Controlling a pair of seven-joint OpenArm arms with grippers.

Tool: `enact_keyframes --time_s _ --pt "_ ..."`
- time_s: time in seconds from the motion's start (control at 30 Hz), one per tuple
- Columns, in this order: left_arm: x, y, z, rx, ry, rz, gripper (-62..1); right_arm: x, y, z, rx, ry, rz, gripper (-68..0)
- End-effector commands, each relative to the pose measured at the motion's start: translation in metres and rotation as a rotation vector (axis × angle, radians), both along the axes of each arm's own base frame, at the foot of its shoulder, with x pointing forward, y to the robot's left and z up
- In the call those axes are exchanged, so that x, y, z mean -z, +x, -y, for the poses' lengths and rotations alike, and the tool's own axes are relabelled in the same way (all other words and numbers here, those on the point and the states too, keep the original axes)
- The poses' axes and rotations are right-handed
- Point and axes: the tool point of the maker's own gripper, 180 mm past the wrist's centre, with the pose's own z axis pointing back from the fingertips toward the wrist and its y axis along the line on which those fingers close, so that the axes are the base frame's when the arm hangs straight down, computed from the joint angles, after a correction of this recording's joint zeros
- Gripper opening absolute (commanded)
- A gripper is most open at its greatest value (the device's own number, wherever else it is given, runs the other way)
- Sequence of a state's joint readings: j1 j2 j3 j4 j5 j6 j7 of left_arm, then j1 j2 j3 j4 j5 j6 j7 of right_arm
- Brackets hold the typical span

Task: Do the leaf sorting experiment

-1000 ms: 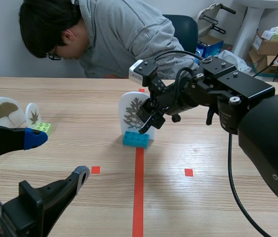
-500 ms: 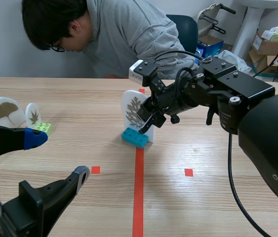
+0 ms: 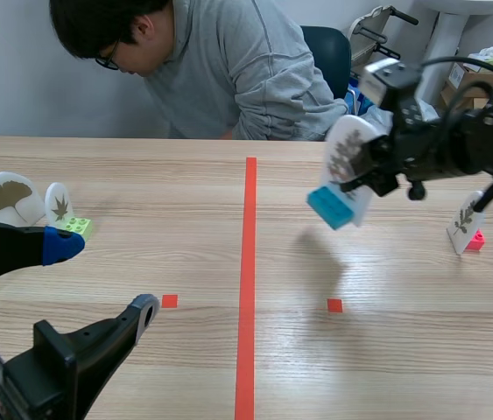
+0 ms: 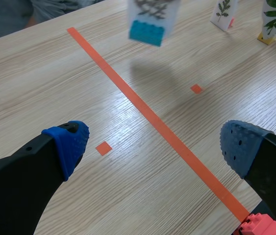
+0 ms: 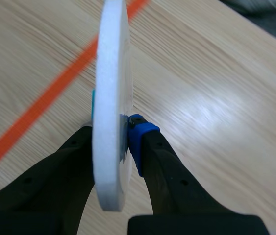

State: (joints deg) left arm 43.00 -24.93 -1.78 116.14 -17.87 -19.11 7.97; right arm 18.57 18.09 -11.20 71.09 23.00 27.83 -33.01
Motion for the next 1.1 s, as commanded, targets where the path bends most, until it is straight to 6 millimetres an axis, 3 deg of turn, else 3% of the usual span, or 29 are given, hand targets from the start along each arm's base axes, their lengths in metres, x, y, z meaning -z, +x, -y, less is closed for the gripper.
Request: enact_keyframes --time_s 0.0,0.33,0.6,0.83,1.07 --pt "-0.011 0.002 0.004 0.001 -0.029 0.030 -3.7 -0.001 -0.006 0.018 0.065 0.020 0.013 -66.0" --pt "-0.013 0.003 0.004 0.001 -0.029 0.035 -3.7 -0.001 -0.059 0.107 0.348 0.060 0.022 -66.0" --pt "-0.013 0.003 0.004 0.001 -0.029 0.035 -3.7 0.005 -0.086 0.151 0.496 0.086 -0.003 -66.0" --pt "-0.013 0.003 0.004 0.001 -0.029 0.035 -3.7 0.010 -0.089 0.154 0.517 0.087 -0.009 -66.0" --pt "-0.013 0.003 0.004 0.001 -0.029 0.035 -3.7 0.034 -0.095 0.154 0.546 0.092 -0.034 -66.0"
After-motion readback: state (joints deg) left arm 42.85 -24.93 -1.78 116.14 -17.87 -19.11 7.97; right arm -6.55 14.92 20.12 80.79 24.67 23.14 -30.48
